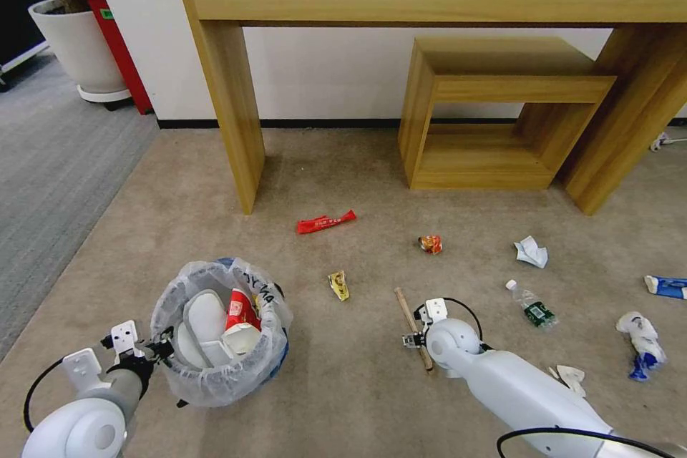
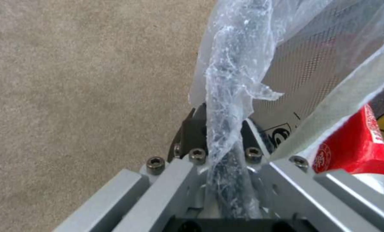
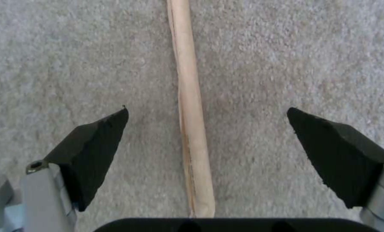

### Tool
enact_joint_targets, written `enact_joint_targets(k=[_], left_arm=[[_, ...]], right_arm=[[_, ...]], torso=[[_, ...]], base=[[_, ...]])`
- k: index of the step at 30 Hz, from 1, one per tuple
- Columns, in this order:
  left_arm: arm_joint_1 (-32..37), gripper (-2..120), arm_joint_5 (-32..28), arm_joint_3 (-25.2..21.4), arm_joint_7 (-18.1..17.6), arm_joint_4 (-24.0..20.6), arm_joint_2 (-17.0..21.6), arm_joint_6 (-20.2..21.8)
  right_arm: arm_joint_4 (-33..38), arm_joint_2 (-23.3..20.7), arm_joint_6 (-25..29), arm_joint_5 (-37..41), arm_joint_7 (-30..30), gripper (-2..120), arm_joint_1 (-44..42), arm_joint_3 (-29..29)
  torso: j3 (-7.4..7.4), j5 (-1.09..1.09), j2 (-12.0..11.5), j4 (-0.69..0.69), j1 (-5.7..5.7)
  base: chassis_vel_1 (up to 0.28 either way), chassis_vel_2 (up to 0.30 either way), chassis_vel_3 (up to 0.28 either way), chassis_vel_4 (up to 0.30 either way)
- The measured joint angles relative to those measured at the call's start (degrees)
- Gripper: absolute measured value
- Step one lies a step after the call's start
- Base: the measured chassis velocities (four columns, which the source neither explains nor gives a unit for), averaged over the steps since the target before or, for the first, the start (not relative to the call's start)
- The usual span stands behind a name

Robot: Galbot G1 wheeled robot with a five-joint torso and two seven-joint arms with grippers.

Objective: Pick up the trash bin and place the garbage on the floor into it.

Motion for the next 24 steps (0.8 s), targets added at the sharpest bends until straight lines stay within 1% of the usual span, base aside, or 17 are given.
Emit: enact_joint_targets(k=[8, 15, 17, 18, 20, 23, 24], left_arm=[[-0.03, 0, 0.02, -0.02, 0.04, 0.27, 0.02, -0.17], [-0.12, 0, 0.01, -0.06, 0.06, 0.28, 0.19, -0.25], [-0.12, 0, -0.01, -0.07, 0.06, 0.28, 0.27, -0.29], [-0.12, 0, -0.01, -0.07, 0.06, 0.28, 0.27, -0.29], [-0.12, 0, -0.01, -0.07, 0.06, 0.27, 0.27, -0.31], [-0.04, 0, 0.0, -0.06, 0.07, 0.26, 0.23, -0.36], [-0.01, 0, 0.01, -0.06, 0.06, 0.24, 0.21, -0.38]], right_arm=[[-2.61, 1.87, 2.42, -2.74, -1.26, 94, -0.19, -0.6], [-3.16, 2.15, 3.44, -3.48, -1.36, 92, -0.49, -0.81], [-3.17, 2.15, 3.53, -3.67, -1.4, 83, -0.82, -0.8], [-3.17, 2.15, 3.53, -3.67, -1.4, 83, -0.82, -0.8], [-3.22, 2.12, 3.88, -4.08, -1.42, 76, -1.12, -0.79], [-3.22, 2.1, 4.0, -4.19, -1.44, 76, -1.3, -0.74], [-3.16, 2.08, 4.09, -4.4, -1.55, 72, -1.43, -0.72]], torso=[[0.0, 0.0, 0.0, 0.0, 0.0], [0.0, 0.0, 0.0, 0.0, 0.0], [0.0, 0.0, 0.0, 0.0, 0.0], [0.0, 0.0, 0.0, 0.0, 0.0], [0.0, 0.0, 0.0, 0.0, 0.0], [0.0, 0.0, 0.0, 0.0, 0.0], [0.0, 0.0, 0.0, 0.0, 0.0]], base=[[0.0, 0.0, 0.0, 0.0], [0.0, 0.0, 0.0, 0.0], [0.0, 0.0, 0.0, 0.0], [0.0, 0.0, 0.0, 0.0], [0.0, 0.0, 0.0, 0.0], [0.0, 0.0, 0.0, 0.0], [0.0, 0.0, 0.0, 0.0]])
